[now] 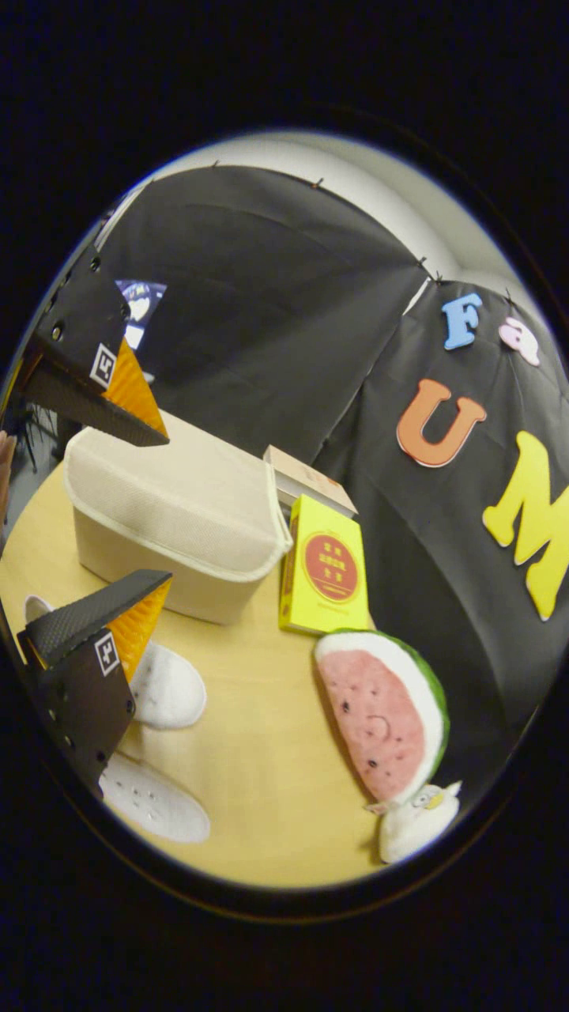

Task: Open the storage box then place both shoes into the box .Put the left shoe in first, then the right shoe, with the right side of both shoes facing outward in a uniform manner.

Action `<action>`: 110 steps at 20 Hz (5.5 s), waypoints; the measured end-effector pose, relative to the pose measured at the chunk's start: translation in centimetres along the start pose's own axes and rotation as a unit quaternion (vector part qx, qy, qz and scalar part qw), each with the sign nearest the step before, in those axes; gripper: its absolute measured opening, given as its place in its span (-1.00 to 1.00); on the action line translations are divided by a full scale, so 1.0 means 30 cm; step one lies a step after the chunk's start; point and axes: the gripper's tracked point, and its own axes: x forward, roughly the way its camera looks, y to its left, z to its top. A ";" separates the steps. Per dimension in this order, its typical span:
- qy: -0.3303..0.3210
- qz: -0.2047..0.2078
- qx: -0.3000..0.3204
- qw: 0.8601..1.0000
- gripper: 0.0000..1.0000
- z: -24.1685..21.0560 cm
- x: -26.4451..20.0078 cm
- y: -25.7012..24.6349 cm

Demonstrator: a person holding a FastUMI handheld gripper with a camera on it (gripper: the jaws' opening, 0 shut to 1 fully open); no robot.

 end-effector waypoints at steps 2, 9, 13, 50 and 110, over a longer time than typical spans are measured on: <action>0.026 0.035 0.028 0.999 0.87 -0.005 0.055 -0.036; 0.067 0.141 0.102 0.982 0.46 -0.013 0.134 -0.026; 0.062 0.142 0.106 0.982 -0.29 -0.015 0.117 -0.028; 0.009 -0.053 0.009 0.999 0.65 0.059 0.633 1.024; 0.007 -0.262 0.018 0.965 -0.99 -0.110 -0.116 0.231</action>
